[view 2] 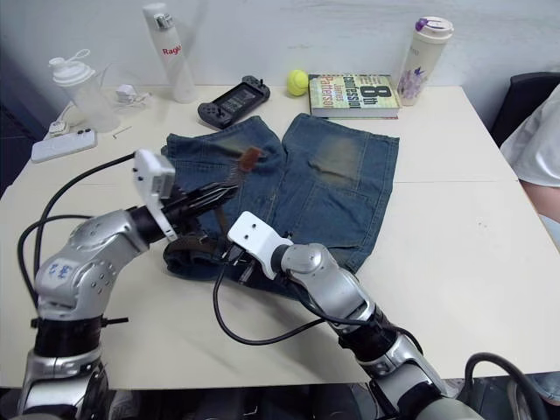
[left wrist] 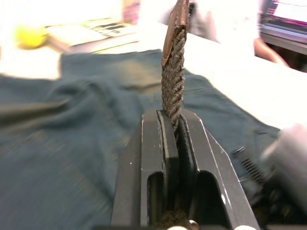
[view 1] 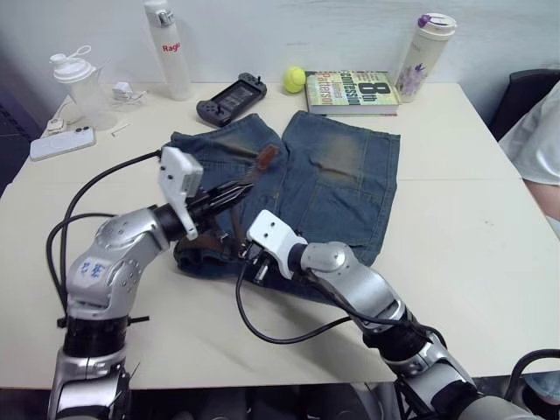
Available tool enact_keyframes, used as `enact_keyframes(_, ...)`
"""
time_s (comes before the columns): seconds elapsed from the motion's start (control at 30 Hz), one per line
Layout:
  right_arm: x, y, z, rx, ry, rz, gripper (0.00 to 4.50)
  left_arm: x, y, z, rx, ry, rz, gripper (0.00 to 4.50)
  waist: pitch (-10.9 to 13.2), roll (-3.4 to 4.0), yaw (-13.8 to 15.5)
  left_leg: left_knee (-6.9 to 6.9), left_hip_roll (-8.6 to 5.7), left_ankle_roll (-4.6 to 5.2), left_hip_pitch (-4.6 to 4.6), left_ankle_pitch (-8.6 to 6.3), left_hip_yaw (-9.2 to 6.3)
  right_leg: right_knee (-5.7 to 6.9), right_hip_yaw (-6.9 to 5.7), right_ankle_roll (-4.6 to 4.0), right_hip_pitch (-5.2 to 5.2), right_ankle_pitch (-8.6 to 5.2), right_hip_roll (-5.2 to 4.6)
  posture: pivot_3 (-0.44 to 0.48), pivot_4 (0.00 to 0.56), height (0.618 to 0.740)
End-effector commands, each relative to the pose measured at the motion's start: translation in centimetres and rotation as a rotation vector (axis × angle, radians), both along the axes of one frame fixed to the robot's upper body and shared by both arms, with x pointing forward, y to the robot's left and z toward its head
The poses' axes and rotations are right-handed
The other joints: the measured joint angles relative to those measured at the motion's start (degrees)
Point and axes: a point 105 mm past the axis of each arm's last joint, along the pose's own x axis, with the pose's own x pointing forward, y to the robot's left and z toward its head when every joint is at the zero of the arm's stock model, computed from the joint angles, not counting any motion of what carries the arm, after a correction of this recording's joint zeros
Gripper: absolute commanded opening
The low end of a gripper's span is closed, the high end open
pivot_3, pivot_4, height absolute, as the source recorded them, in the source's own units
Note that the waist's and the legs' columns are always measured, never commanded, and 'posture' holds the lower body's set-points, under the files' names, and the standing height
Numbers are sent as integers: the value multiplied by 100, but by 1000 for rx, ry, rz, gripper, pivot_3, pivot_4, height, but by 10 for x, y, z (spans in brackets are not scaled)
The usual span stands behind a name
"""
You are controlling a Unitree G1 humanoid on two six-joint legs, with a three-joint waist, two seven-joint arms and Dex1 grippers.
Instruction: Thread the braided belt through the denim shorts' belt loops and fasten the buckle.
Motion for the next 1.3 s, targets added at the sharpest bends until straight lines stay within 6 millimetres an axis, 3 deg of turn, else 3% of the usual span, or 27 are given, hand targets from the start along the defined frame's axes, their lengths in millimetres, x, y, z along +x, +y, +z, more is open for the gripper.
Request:
enact_keyframes(0.03,-19,0,-47,-150,153,60,24,4,-21,30,-30,-95,-145,0,0,0,-1,0,-1,0,0,0,1,1,0,0,0,0,0,0,150,740)
enact_keyframes(0.17,-20,0,-47,-163,147,68,24,14,-33,33,-37,-75,-239,0,0,0,-4,-3,2,0,0,0,4,-1,2,0,-3,0,2,0,150,740)
enact_keyframes(0.37,-21,0,-48,-169,153,72,24,16,-58,19,41,-21,-466,0,-1,-1,30,6,1,-1,-2,1,2,5,-2,0,-1,0,2,0,150,740)
enact_keyframes(0.77,-25,-2,-48,-165,158,70,24,19,-86,26,123,5,-743,0,-1,-2,37,25,-4,6,-10,-3,1,5,-6,0,2,0,-2,0,150,740)
enact_keyframes(0.87,-27,-4,-49,-167,164,71,24,20,-101,27,138,-8,-790,0,-1,-2,40,26,-4,8,-11,-4,0,5,-7,0,1,0,-2,0,150,740)
enact_keyframes(1.17,-32,-9,-51,-172,180,56,24,-4,-160,24,132,-20,-1018,0,-1,-2,209,41,-14,25,-14,-13,-5,3,-19,2,9,0,-16,0,150,740)
enact_keyframes(1.3,-33,-10,-50,-163,182,35,24,-14,-163,14,144,-6,-1084,0,-2,-2,227,43,-21,33,-14,-18,-8,1,-22,4,17,1,-23,0,150,740)
